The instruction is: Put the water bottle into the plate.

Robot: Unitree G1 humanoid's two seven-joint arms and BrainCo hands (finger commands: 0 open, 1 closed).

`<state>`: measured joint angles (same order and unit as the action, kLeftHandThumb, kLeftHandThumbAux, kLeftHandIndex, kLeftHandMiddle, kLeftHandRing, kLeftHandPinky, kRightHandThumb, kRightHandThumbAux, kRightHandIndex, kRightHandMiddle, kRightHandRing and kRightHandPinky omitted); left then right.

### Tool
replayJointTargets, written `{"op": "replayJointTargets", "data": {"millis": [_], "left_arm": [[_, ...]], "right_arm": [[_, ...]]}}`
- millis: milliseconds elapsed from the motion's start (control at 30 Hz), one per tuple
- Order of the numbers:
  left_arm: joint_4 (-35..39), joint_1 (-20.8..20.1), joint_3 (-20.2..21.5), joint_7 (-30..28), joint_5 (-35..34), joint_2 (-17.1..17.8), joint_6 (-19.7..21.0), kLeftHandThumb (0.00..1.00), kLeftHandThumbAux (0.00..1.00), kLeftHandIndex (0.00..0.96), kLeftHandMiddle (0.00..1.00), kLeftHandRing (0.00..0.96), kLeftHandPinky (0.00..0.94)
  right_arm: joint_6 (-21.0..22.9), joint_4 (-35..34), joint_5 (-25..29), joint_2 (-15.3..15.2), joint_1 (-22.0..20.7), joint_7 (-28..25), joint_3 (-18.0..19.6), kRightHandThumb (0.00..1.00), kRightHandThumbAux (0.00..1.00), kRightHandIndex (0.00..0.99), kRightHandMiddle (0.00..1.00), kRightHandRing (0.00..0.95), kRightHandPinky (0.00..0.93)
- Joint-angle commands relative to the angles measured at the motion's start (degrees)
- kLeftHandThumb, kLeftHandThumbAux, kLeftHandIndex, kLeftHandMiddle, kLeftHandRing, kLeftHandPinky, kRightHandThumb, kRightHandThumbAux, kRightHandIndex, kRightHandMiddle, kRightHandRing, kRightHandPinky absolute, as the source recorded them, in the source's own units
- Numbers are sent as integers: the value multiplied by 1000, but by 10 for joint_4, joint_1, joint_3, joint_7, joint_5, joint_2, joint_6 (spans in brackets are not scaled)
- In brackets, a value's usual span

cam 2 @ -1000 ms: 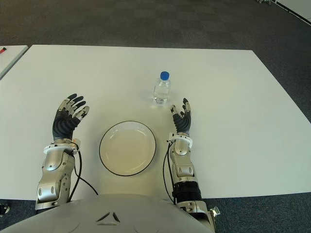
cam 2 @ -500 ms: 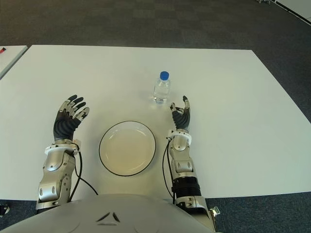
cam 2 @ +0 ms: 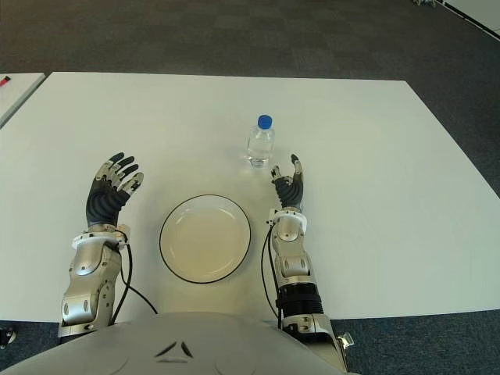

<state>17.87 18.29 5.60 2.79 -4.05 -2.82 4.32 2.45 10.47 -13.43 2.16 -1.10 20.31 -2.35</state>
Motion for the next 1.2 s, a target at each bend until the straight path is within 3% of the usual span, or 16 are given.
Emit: {"op": "replayJointTargets", "data": {"millis": [33,67,133,167,200,233,300,400,600,1200], "left_arm": [[-4,1,-7,-6,3,4,-4,346,863,173,209,214,242],[-3,1,-8,-5,5,4,-3,345,863,173,209,215,243],[-2,1,-9,-4,6,4,-1,341,864,173,210,215,242],[-1,1,-9,-4,7,4,1,340,865,174,211,216,243],[-1,1,-9,-4,7,4,2,339,867,176,213,219,248],[0,2,-9,-3,6,3,5,338,868,177,214,220,250],[1,2,-9,-2,4,1,8,352,865,187,221,229,265],[3,2,-9,-1,0,-2,13,371,859,195,226,236,275],[3,1,-10,4,4,-5,12,395,850,194,221,230,261],[0,2,-14,1,8,-5,2,426,844,200,220,226,254]], "right_arm": [[5,16,-28,-14,-13,-2,-15,509,522,21,1,584,832],[10,18,-38,-19,-16,-2,-20,507,520,20,0,586,832],[20,22,-53,-26,-21,-3,-29,484,501,13,0,467,751],[32,22,-68,-33,-25,-7,-37,462,483,8,0,381,675],[40,22,-77,-38,-27,-10,-42,426,454,5,0,274,512],[53,21,-89,-44,-30,-14,-49,412,444,4,0,235,453],[69,19,-103,-52,-33,-20,-58,368,411,1,0,112,225],[89,15,-116,-58,-35,-29,-66,338,386,0,0,38,80],[116,8,-131,-68,-38,-44,-76,297,352,0,0,3,8],[127,2,-131,-72,-42,-54,-77,257,345,0,0,0,0]]}}
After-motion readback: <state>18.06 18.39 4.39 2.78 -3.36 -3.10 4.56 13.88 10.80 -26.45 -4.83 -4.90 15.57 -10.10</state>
